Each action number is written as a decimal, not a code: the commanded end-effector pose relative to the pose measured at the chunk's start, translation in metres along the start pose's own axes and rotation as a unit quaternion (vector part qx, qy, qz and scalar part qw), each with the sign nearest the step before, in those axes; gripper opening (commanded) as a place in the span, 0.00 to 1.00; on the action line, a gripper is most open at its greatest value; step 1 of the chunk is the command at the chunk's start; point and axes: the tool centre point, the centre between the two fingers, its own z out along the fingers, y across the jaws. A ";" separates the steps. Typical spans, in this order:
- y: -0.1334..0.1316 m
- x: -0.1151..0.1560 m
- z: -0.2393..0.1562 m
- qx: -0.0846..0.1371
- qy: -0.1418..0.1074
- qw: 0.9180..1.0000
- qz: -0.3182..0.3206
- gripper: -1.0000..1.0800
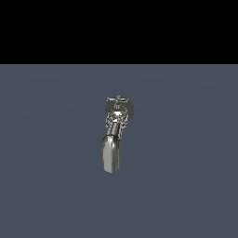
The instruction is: Turn on the faucet by rotating a designated handle.
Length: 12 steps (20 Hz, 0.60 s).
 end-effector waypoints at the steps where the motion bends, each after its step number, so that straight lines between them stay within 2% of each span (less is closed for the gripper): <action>1: -0.003 0.005 0.020 0.009 -0.031 0.999 0.008 0.30; 2: -0.012 0.012 0.040 0.015 -0.050 0.999 0.004 0.29; 3: -0.001 0.021 0.044 0.034 -0.042 0.998 0.042 0.36; 4: 0.002 0.029 0.065 0.021 -0.057 0.997 0.045 0.43; 5: -0.013 0.037 0.075 0.017 -0.060 0.998 0.027 0.49; 6: -0.011 0.046 0.091 0.007 -0.066 0.997 0.029 0.52; 7: 0.023 0.046 0.112 0.007 -0.079 0.994 0.078 0.46; 8: 0.028 0.047 0.113 0.007 -0.081 0.993 0.086 0.46; 9: -0.001 0.065 0.111 -0.016 -0.068 0.996 0.053 0.34; 10: 0.022 0.076 0.119 -0.008 -0.067 0.995 0.079 0.27; 11: -0.031 0.092 0.121 -0.024 -0.053 0.998 0.037 0.25; 12: -0.007 0.103 0.134 -0.013 -0.055 0.995 0.086 0.25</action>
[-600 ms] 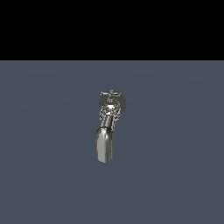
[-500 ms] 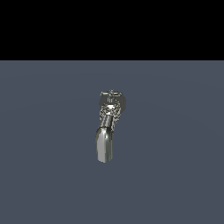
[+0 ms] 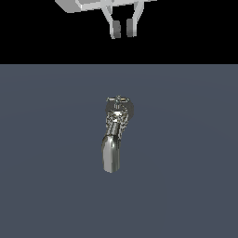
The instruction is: Turn on the faucet by rotating a designated handle.
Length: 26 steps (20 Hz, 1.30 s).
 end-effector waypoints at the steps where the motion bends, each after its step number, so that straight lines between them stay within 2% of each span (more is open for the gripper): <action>1: 0.008 0.019 0.012 0.006 0.003 0.999 0.033 0.25; 2: -0.007 0.029 0.017 0.000 0.008 1.000 0.020 0.23; 3: 0.003 0.038 0.034 -0.008 0.005 0.999 0.047 0.24; 4: -0.004 0.052 0.035 -0.003 0.014 0.999 0.048 0.29; 5: -0.001 0.066 0.042 -0.003 0.019 0.998 0.066 0.38; 6: 0.002 0.082 0.045 -0.026 0.035 0.997 0.060 0.57; 7: 0.025 0.097 0.052 -0.001 0.036 0.995 0.089 0.71; 8: -0.006 0.095 0.076 0.013 0.020 0.997 0.079 0.78; 9: -0.019 0.116 0.068 0.015 0.045 0.995 0.083 0.38; 10: -0.023 0.115 0.088 0.021 0.030 0.995 0.090 0.38; 11: -0.009 0.128 0.100 0.037 0.031 0.989 0.137 0.48; 12: -0.005 0.128 0.100 0.038 0.031 0.989 0.140 0.48; 13: -0.010 0.126 0.126 0.027 0.021 0.989 0.145 0.65; 14: -0.005 0.158 0.103 0.031 0.057 0.984 0.167 0.74; 15: -0.040 0.146 0.129 0.010 0.044 0.991 0.124 0.53; 16: -0.048 0.146 0.132 0.007 0.042 0.992 0.117 0.53; 17: -0.055 0.177 0.113 0.029 0.072 0.993 0.093 0.82; 18: -0.027 0.173 0.136 0.021 0.064 0.988 0.142 0.87; 19: 0.020 0.178 0.146 0.013 0.056 0.980 0.190 0.87; 20: 0.086 0.206 0.138 -0.001 0.087 0.971 0.224 0.83; 21: 0.096 0.216 0.130 -0.005 0.105 0.964 0.244 0.23; 22: 0.099 0.224 0.130 -0.019 0.117 0.967 0.226 0.17; 23: 0.101 0.231 0.129 -0.026 0.128 0.963 0.235 0.87; 24: 0.109 0.236 0.128 -0.033 0.139 0.959 0.246 0.93; 25: 0.121 0.243 0.127 -0.041 0.152 0.953 0.260 0.96; 26: 0.099 0.248 0.118 -0.035 0.159 0.958 0.237 0.80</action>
